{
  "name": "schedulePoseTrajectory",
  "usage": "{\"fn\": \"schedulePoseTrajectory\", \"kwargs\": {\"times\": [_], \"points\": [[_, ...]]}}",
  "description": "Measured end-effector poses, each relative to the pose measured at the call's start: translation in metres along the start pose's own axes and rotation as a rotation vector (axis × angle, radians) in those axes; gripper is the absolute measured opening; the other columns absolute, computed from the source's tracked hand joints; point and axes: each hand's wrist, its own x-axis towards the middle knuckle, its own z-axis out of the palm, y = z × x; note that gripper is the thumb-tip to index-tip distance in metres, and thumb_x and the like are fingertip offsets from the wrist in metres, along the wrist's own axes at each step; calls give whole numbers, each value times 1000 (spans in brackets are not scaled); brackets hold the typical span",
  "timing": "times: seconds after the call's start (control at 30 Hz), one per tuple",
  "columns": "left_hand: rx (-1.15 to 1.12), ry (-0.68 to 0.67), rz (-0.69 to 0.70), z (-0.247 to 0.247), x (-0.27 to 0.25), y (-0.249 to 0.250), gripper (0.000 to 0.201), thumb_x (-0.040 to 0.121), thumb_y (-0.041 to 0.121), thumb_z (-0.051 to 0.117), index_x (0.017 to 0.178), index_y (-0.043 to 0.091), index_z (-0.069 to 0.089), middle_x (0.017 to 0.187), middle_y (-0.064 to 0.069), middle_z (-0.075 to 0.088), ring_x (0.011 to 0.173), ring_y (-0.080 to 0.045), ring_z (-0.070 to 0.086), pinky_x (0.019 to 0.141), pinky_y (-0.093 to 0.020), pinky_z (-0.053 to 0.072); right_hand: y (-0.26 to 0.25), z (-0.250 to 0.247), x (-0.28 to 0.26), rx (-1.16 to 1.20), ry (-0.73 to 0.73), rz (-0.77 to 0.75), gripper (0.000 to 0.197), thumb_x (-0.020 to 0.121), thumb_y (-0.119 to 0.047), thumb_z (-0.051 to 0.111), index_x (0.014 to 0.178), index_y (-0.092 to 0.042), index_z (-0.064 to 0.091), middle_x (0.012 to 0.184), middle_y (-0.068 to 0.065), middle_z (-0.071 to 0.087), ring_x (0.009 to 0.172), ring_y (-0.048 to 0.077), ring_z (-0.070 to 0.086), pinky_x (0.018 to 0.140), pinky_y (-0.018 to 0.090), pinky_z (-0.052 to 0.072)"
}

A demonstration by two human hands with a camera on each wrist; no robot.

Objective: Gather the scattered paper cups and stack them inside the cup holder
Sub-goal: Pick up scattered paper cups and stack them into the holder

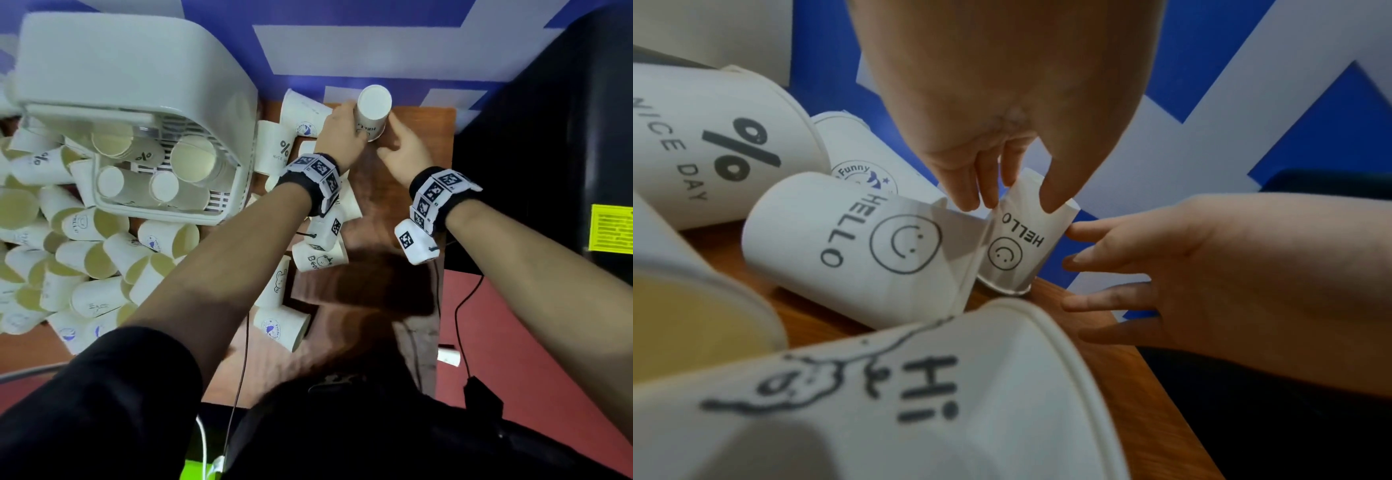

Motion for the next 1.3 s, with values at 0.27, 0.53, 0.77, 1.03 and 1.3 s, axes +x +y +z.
{"fn": "schedulePoseTrajectory", "kwargs": {"times": [0.27, 0.53, 0.77, 1.03, 1.3], "points": [[-327, 96, 22, -21, -34, 15, 54, 79, 21, 61, 128, 4, 44, 127, -12, 54, 117, -22, 53, 100, -37, 43, -18, -3, -26, 22, 67, -130, 70, 84, -4, 50, 149, -15, 28, 154, 5, 29, 140, 17, 30, 116, 26, 21], [-495, 126, 44, -62, -69, 28, 73, 88, 23, 67, 146, 10, 25, 135, -7, 48, 103, -13, 55, 80, -11, 50, -61, -17, -78, 30, 106, -266, 65, 85, 7, 45, 145, -16, 34, 151, 3, 32, 135, 11, 33, 108, 21, 31], [-443, 112, 89, -91, -114, 21, 65, 81, 38, 64, 138, 20, 42, 126, -9, 54, 114, -17, 51, 94, -33, 49, -98, -4, -122, -51, 85, -417, 62, 79, 14, 40, 135, -13, 49, 152, 4, 31, 139, 17, 30, 111, 22, 28], [-467, 213, 47, -118, -149, -1, 50, 83, 32, 65, 127, 14, 50, 118, -9, 55, 105, -19, 54, 84, -22, 46, -116, 22, -151, 68, 50, -445, 59, 81, 11, 41, 135, -12, 47, 136, 6, 48, 124, 16, 48, 108, 33, 39], [-776, 295, -99, -129, -183, -25, 23, 90, 33, 59, 108, 23, 48, 112, -7, 55, 110, -29, 58, 79, -40, 56, -136, 55, -172, 46, 61, -497, 49, 83, 6, 43, 130, -7, 50, 131, 10, 50, 120, 24, 51, 105, 40, 41]]}}
